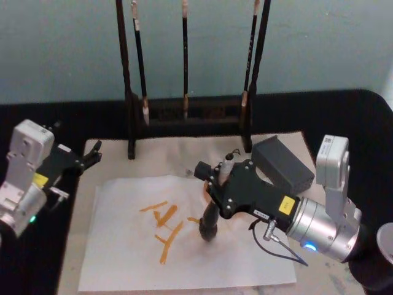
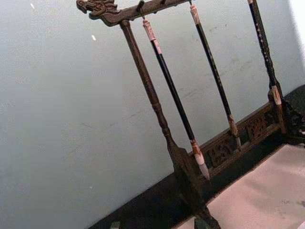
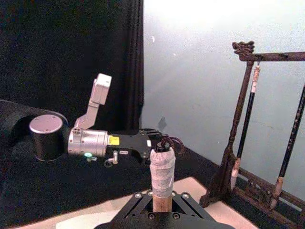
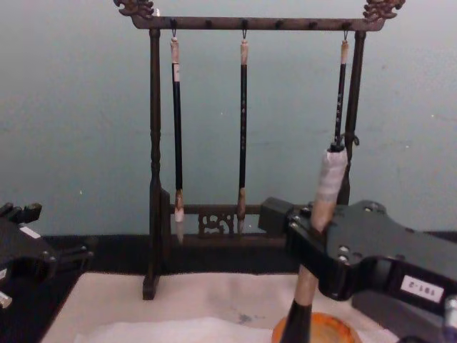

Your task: Pick up the brush from the inkstone, write on the paper, then place the brush back to its original position.

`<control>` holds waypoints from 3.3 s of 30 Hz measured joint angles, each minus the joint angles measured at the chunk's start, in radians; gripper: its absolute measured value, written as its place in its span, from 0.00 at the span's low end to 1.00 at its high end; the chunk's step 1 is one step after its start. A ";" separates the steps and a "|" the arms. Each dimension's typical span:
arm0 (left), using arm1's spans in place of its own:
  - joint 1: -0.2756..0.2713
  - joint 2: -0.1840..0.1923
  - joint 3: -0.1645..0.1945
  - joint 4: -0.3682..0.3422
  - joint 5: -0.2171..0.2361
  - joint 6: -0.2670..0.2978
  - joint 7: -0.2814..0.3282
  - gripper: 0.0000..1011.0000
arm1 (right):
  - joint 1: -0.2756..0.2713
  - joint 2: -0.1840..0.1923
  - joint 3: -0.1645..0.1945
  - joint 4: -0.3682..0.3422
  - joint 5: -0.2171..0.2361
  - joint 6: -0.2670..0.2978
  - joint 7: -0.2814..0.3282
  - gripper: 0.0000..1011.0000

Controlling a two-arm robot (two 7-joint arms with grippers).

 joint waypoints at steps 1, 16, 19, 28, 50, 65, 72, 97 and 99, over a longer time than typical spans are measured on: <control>0.000 0.000 0.000 0.000 0.000 0.000 0.000 1.00 | -0.002 0.002 0.000 -0.003 0.001 0.001 0.001 0.00; 0.000 0.000 0.000 0.000 0.000 0.000 0.000 1.00 | -0.036 0.035 0.000 -0.058 0.015 0.016 0.003 0.00; 0.000 0.000 0.000 0.000 0.000 0.000 0.000 1.00 | -0.040 0.037 0.003 -0.065 0.021 0.015 0.003 0.00; 0.000 0.000 0.000 0.000 0.000 0.000 0.000 1.00 | -0.042 0.034 0.030 -0.086 0.049 -0.003 -0.005 0.00; 0.000 0.000 0.000 0.000 0.000 0.000 0.000 1.00 | 0.037 -0.043 0.136 0.028 0.264 0.093 -0.061 0.00; 0.000 0.000 0.000 0.000 0.000 0.000 0.000 1.00 | 0.092 -0.100 0.205 0.156 0.505 0.259 -0.184 0.00; 0.000 0.000 0.000 0.000 0.000 0.000 0.000 1.00 | 0.125 -0.123 0.235 0.225 0.617 0.336 -0.245 0.00; 0.000 0.000 0.000 0.000 0.000 0.000 0.000 1.00 | 0.169 -0.165 0.260 0.349 0.811 0.405 -0.411 0.00; 0.000 0.000 0.000 0.000 0.000 0.000 0.000 1.00 | 0.176 -0.164 0.255 0.361 0.818 0.405 -0.414 0.00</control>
